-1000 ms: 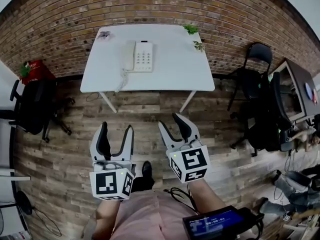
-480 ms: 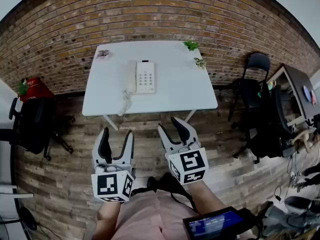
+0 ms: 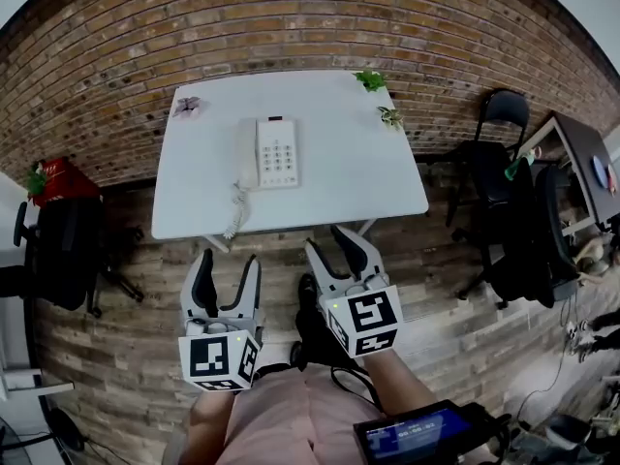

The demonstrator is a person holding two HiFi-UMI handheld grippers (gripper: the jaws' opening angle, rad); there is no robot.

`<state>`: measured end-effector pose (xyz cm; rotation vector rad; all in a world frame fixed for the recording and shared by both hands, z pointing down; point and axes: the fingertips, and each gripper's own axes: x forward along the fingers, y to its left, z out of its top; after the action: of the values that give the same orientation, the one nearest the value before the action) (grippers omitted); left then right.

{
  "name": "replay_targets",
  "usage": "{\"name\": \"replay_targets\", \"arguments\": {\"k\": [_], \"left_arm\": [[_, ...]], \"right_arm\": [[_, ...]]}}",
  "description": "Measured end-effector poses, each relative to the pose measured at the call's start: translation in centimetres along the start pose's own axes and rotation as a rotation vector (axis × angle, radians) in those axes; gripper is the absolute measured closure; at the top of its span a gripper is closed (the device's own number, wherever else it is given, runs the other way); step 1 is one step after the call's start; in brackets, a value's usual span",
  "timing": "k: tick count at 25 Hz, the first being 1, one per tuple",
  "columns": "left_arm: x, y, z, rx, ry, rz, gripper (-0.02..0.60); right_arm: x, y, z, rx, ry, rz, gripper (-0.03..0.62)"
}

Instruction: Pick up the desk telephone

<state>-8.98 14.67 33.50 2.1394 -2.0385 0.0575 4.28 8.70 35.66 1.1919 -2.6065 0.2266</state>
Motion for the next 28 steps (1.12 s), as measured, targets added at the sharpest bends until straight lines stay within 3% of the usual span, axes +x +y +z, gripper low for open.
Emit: {"name": "replay_targets", "arguments": {"k": [8, 17, 28], "left_arm": [[7.5, 1.2, -1.3, 0.005, 0.064, 0.000, 0.282], [17.6, 3.6, 0.2, 0.018, 0.111, 0.021, 0.267], [23.6, 5.6, 2.9, -0.012, 0.092, 0.031, 0.256]], "right_arm": [[5.9, -4.2, -0.6, 0.030, 0.041, 0.009, 0.413], [14.8, -9.8, 1.5, 0.071, 0.060, 0.045, 0.413], [21.1, -12.8, 5.4, 0.049, 0.033, 0.073, 0.413]]}}
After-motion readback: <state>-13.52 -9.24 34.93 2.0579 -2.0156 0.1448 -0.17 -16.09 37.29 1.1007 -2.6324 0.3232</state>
